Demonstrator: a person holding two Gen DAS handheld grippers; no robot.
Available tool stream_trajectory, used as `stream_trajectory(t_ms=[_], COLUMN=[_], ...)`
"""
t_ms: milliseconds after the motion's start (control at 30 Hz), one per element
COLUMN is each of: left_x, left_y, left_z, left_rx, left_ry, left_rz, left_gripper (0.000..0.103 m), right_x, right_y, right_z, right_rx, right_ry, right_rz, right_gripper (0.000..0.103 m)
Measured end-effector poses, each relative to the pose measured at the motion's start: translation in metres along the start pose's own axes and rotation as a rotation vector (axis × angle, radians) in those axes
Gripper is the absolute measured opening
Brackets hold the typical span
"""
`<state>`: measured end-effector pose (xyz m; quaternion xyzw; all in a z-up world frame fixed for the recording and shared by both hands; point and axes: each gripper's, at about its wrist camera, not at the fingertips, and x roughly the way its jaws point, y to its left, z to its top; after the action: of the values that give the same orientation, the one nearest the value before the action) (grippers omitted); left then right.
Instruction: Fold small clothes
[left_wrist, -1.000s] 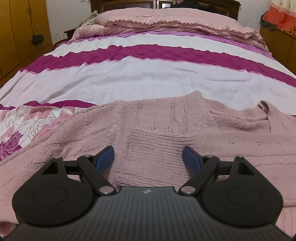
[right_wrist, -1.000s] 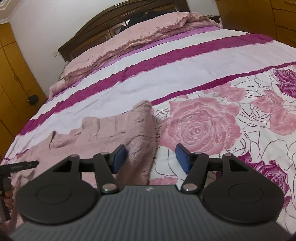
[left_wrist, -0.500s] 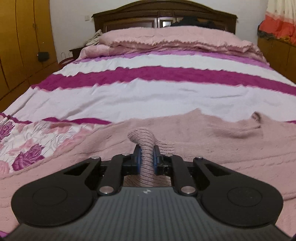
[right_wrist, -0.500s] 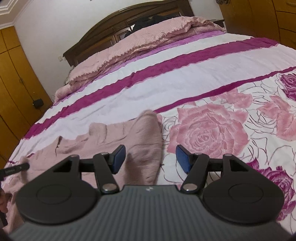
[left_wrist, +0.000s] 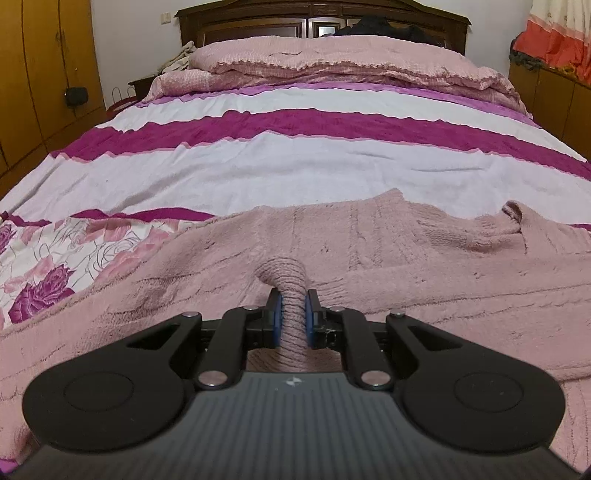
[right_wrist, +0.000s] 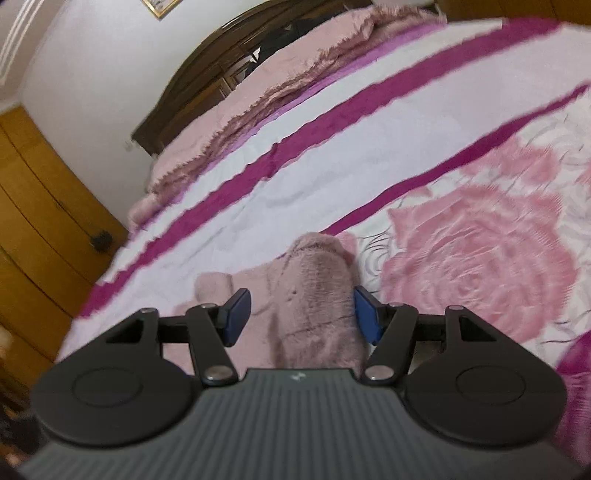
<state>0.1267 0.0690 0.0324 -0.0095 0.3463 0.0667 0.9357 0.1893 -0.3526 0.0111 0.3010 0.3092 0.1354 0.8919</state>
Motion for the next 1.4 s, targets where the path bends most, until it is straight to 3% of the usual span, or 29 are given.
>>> stream_trajectory(t_ms=[267,367,467,567,633,767,833,900,967,1133,1400], left_x=[0.001,0.001,-0.004,0.000,0.008,0.011,0.003,-0.010,-0.024,-0.049,-0.089], left_y=[-0.005,-0.005,-0.004,-0.008,-0.010,-0.016,-0.017,-0.013,-0.005,0.023,0.084], left_z=[-0.003,-0.003,0.000,0.000,-0.003,-0.007,-0.005,-0.002,0.001,0.003,-0.009], left_rx=[0.021,0.017,0.011,0.036,0.054,0.128,0.149,0.145,0.139,0.090,-0.093], left_ry=[-0.003,0.000,-0.010,-0.004,0.019,0.004,0.008,-0.002,-0.006,-0.007,0.007], left_rz=[0.019,0.018,0.004,0.009,0.018,0.051,0.065,0.050,0.035,0.045,0.104], left_gripper=[0.014,0.014,0.014,0.014,0.014,0.020,0.024,0.025,0.029,0.050,0.055], right_x=[-0.006,-0.011,-0.026,-0.012,0.004,0.005,-0.001,-0.011,-0.026,-0.063,-0.108], right_y=[-0.007,0.001,0.031,0.044,0.035,0.028,0.031,0.033,0.042,0.064,0.107], right_z=[-0.001,-0.003,-0.016,-0.023,-0.021,-0.014,-0.014,-0.011,-0.013,-0.016,-0.043], right_rx=[-0.014,-0.080,-0.280,-0.391,-0.354,-0.283,-0.287,-0.295,-0.320,-0.355,-0.395], right_ry=[0.018,-0.033,-0.147,-0.115,-0.042,-0.029,-0.029,-0.026,-0.046,-0.063,-0.030], right_rz=[0.133,0.014,-0.110,-0.252,-0.293,-0.288,-0.292,-0.314,-0.317,-0.293,-0.238], right_gripper=[0.059,0.014,0.014,0.014,0.015,0.017,0.025,0.056,0.068,0.068,0.068])
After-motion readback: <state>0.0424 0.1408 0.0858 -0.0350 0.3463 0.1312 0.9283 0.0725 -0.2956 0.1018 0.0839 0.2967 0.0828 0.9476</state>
